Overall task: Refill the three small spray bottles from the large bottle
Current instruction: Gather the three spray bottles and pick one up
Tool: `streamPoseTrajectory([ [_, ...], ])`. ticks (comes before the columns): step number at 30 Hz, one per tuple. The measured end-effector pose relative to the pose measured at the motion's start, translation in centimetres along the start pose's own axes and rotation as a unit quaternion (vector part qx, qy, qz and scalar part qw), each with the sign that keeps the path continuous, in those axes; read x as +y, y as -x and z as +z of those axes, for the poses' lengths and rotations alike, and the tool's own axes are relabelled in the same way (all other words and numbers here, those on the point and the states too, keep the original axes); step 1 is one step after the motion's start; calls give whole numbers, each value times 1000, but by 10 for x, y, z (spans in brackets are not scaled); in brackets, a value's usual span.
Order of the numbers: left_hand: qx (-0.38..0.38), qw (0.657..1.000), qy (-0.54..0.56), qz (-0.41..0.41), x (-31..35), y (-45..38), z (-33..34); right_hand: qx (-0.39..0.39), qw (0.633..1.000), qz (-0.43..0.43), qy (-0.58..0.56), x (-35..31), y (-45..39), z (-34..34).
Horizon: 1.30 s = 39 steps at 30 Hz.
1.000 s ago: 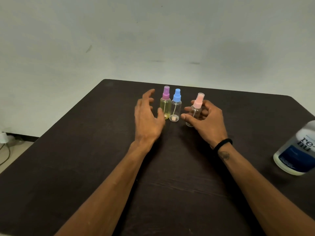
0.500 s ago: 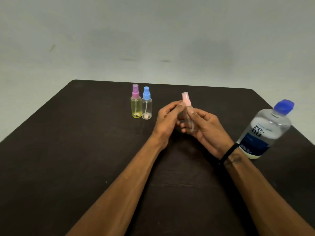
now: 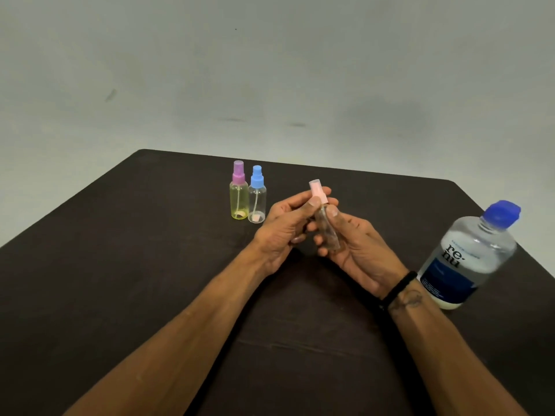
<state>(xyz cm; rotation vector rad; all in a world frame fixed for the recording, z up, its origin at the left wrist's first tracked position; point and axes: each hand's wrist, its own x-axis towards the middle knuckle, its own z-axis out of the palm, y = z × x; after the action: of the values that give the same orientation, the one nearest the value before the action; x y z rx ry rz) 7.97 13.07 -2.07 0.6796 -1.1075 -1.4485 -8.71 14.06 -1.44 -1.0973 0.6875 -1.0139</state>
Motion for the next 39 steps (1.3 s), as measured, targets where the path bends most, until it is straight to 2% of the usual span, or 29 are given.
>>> streamPoseTrajectory([
  [9,53,998,8,24,-2,0,4,29,996,-61,52,7,-7,1],
  [15,39,998,50,25,-5,-2,-1,54,995,-68,40,10,-11,4],
  [24,145,986,75,29,-1,-1,9,68,993,-71,64,8,-9,12],
  [27,141,989,46,19,-3,-2,6,67,992,-73,73,8,-8,14],
  [32,92,995,-21,-3,-7,-3,3,79,991,-75,81,10,-7,14],
  [39,99,995,1,4,-13,-7,-2,96,990,-65,81,11,-8,11],
])
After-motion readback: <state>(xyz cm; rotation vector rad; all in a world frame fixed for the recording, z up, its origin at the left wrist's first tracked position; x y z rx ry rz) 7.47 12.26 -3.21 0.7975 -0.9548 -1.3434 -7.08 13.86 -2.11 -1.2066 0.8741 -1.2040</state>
